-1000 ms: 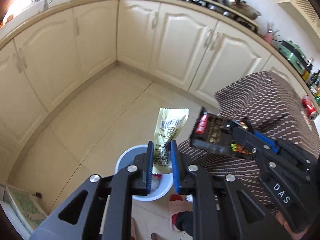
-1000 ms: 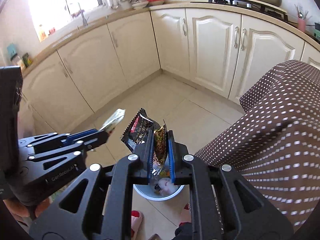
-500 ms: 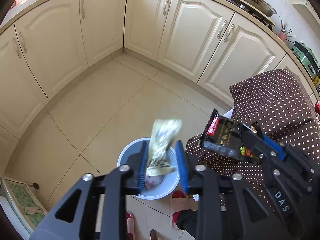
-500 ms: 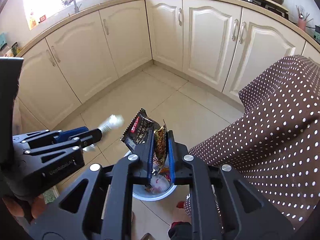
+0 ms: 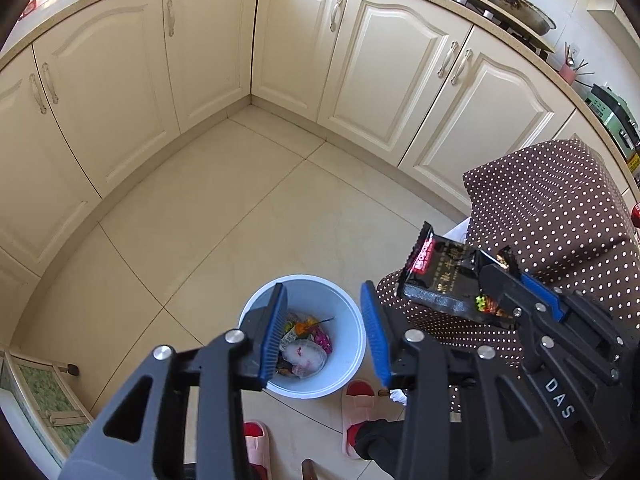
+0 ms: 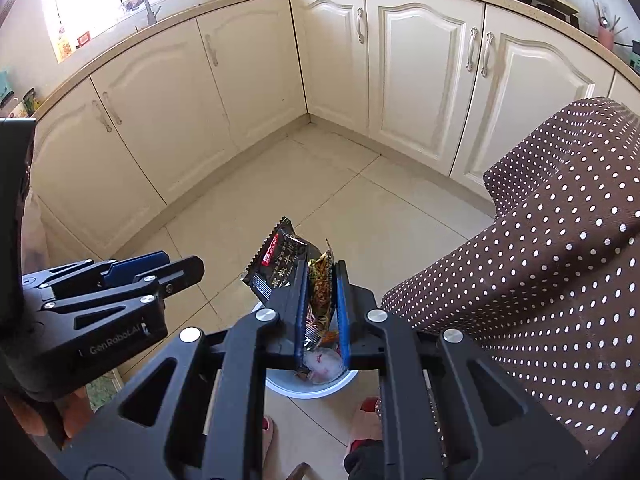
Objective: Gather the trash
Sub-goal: 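Open the right tool to drop the black wrapper into the bucket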
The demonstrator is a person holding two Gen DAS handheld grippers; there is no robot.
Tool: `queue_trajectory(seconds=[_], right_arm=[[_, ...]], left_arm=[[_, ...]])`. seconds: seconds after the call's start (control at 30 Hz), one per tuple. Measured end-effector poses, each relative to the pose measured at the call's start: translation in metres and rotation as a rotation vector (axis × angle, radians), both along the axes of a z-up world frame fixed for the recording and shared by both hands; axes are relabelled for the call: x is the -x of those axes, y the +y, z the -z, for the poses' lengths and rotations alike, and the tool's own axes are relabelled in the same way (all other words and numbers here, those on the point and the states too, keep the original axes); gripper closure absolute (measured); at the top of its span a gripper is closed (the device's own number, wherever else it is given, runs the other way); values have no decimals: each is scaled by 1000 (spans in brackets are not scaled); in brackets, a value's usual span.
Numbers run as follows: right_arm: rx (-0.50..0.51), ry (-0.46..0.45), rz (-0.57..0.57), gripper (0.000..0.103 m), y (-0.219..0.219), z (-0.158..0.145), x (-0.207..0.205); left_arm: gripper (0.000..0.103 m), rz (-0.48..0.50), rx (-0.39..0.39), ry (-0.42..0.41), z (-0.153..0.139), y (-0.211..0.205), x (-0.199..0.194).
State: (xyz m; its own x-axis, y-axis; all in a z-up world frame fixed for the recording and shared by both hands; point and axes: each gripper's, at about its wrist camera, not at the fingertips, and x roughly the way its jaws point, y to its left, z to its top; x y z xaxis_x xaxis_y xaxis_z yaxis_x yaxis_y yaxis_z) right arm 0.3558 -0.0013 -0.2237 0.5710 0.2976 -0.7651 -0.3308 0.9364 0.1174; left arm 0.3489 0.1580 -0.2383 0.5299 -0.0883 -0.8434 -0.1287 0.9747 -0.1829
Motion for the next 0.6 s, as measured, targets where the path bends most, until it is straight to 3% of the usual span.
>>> queue_trajectory(seconds=[0.5, 0.6], right_arm=[[-25, 5, -22, 89, 13, -2, -4], [-39, 15, -24, 87, 16, -1, -6]], left_arm=[[65, -23, -7, -21, -9, 9, 8], [61, -28, -12, -25, -9, 12, 10]])
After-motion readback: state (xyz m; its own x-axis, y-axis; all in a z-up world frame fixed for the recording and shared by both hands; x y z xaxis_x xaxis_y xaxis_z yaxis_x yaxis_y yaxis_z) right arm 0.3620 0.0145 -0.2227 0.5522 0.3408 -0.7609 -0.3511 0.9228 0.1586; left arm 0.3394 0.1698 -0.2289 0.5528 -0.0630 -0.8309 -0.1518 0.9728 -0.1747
